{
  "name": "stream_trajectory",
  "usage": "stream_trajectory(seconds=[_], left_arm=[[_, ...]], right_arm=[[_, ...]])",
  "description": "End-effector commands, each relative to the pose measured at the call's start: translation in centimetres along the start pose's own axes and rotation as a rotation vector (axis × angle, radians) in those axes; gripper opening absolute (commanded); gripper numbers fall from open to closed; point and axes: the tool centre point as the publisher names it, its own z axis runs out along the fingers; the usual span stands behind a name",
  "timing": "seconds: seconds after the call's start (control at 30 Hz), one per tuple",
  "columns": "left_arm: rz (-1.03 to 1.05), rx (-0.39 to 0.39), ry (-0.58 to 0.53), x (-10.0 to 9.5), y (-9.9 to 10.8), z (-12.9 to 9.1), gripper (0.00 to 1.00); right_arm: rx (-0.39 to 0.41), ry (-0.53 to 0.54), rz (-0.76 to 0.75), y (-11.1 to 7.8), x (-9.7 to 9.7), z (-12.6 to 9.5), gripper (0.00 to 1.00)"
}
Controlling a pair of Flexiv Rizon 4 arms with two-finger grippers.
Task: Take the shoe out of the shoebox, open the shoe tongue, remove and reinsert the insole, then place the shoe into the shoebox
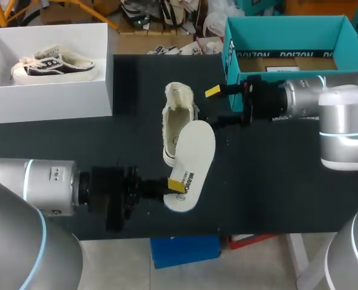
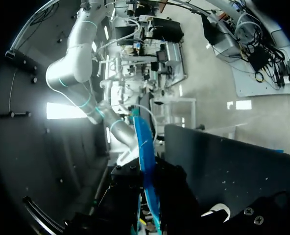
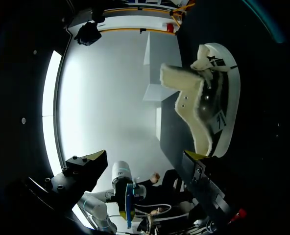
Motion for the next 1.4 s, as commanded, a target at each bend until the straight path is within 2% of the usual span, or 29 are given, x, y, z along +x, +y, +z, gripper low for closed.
stream_trajectory(seconds=[0.03, 0.37, 0.4, 0.53, 0.67, 0.9, 1.4], left_arm=[[0.008, -0.169, -0.017, 0.3, -1.0, 0.0, 0.0], [0.008, -0.169, -0.017, 0.3, -1.0, 0.0, 0.0], [0.034, -0.176, -0.022, 0.4, -1.2, 0.6, 0.0], [0.065, -0.198, -0.021, 2.1, -1.3, 2.6, 0.0], [0.115, -0.228, -0.042, 3.9, -0.9, 3.6, 0.0], [0.141, -0.264, -0.057, 7.0, 1.9, 4.0, 0.0], [0.205, -0.276, -0.064, 8.6, 9.9, 4.6, 0.0]], right_arm=[[-0.002, -0.001, 0.0, 0.0, 0.0, 0.1, 1.0], [-0.002, -0.001, 0.0, 0.0, 0.0, 0.1, 1.0], [-0.002, -0.001, 0.0, 0.0, 0.0, 0.1, 1.0], [-0.002, -0.001, 0.0, 0.0, 0.0, 0.1, 1.0], [-0.002, -0.001, 0.0, 0.0, 0.0, 0.1, 1.0], [-0.002, -0.001, 0.0, 0.0, 0.0, 0.1, 1.0], [-0.002, -0.001, 0.0, 0.0, 0.0, 0.1, 1.0]])
